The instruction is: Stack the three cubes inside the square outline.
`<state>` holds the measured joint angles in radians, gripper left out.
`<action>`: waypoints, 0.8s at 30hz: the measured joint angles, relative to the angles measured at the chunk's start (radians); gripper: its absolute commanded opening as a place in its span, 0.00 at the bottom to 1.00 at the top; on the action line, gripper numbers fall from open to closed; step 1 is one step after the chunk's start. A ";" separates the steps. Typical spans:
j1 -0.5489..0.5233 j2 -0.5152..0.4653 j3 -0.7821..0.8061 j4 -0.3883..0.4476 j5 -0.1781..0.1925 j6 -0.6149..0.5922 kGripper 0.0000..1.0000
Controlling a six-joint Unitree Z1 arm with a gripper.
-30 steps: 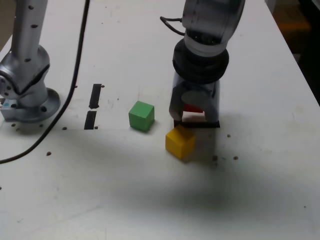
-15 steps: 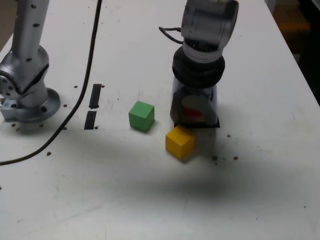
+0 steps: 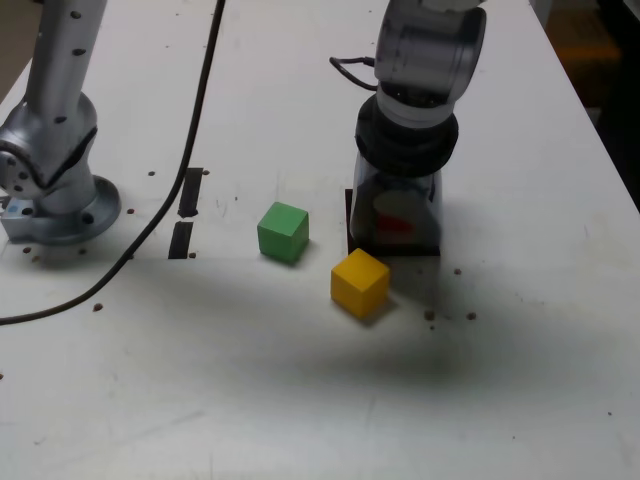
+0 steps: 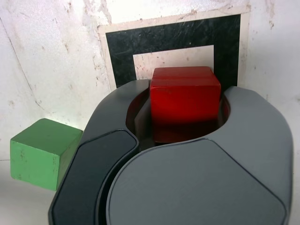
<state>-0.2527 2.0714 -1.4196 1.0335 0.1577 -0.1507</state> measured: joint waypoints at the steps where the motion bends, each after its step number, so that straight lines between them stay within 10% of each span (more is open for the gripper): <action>1: 0.000 0.000 0.000 0.001 -0.003 0.000 0.53; 7: 0.001 0.001 0.000 0.010 -0.001 0.001 0.85; 20: -0.089 -0.135 -0.075 0.140 0.021 0.035 0.90; 24: -0.187 -0.143 -0.112 0.199 -0.028 0.148 0.91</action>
<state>-0.4398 1.9284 -1.5320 1.2328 0.1294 -0.0032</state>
